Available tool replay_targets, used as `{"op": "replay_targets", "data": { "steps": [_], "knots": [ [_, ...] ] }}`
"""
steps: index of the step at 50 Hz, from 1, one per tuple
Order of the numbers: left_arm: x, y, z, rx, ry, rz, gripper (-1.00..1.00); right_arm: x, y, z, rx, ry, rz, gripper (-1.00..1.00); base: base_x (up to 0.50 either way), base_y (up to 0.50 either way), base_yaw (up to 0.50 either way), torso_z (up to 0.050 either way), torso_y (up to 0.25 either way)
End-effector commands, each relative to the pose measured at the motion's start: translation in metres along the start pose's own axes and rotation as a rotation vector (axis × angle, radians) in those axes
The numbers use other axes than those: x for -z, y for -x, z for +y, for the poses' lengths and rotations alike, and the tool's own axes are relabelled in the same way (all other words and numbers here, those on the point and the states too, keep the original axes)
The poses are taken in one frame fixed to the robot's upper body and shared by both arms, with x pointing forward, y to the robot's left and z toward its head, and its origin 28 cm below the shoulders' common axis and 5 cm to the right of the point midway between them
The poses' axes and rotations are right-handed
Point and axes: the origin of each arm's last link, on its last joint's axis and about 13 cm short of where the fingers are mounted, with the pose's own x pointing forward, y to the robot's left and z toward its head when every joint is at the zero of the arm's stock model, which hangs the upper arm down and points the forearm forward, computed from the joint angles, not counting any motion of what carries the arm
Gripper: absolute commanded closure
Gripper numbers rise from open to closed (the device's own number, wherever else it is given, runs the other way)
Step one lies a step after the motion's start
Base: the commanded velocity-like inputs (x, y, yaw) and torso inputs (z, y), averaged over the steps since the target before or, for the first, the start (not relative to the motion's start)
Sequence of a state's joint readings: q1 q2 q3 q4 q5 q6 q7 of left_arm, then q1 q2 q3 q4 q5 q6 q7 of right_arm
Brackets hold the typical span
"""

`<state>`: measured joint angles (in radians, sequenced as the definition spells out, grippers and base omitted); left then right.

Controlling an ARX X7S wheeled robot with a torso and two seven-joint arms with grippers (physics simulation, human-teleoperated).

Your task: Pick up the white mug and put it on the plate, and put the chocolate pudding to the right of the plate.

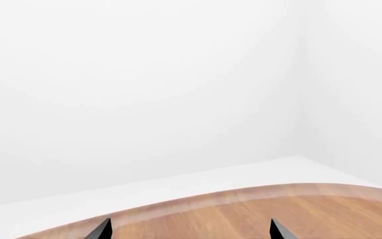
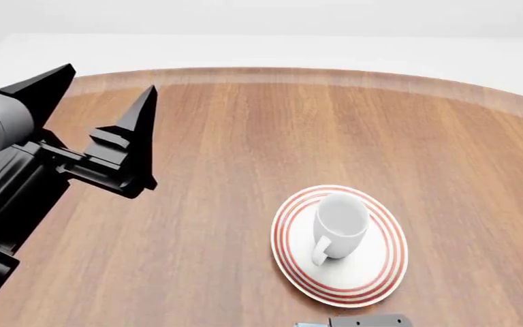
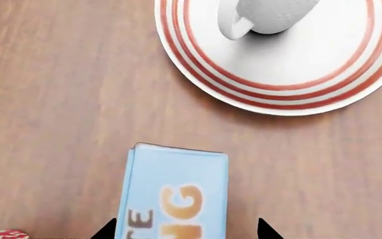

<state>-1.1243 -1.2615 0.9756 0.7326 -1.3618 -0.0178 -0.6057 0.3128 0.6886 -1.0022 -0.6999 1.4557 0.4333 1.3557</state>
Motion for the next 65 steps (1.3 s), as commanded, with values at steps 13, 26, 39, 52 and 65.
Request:
{"op": "replay_targets", "data": {
  "steps": [13,26,39,52,65],
  "knots": [
    [-0.001,-0.004,-0.001,0.023,-0.005,-0.031,-1.00,-0.002,-0.005,0.003,-0.036,0.039,-0.047,1.00,0.00,0.00,0.00,0.000,0.000],
    [0.000,-0.004,0.000,0.024,-0.003,-0.029,-1.00,-0.001,-0.004,0.004,-0.078,0.097,-0.082,1.00,0.00,0.00,0.00,0.000,0.000],
    [-0.001,-0.002,-0.001,0.030,-0.007,-0.029,-1.00,-0.029,0.044,-0.002,-0.135,0.119,-0.240,1.00,0.00,0.00,0.00,0.000,0.000],
    [-0.004,-0.001,-0.001,0.025,-0.009,-0.033,-1.00,-0.078,0.091,-0.039,-0.077,0.180,-0.443,1.00,0.00,0.00,0.00,0.000,0.000],
    [-0.008,-0.004,-0.002,0.035,-0.026,-0.032,-1.00,-0.117,0.155,-0.059,0.008,0.308,-0.635,1.00,0.00,0.00,0.00,0.000,0.000]
  ]
}}
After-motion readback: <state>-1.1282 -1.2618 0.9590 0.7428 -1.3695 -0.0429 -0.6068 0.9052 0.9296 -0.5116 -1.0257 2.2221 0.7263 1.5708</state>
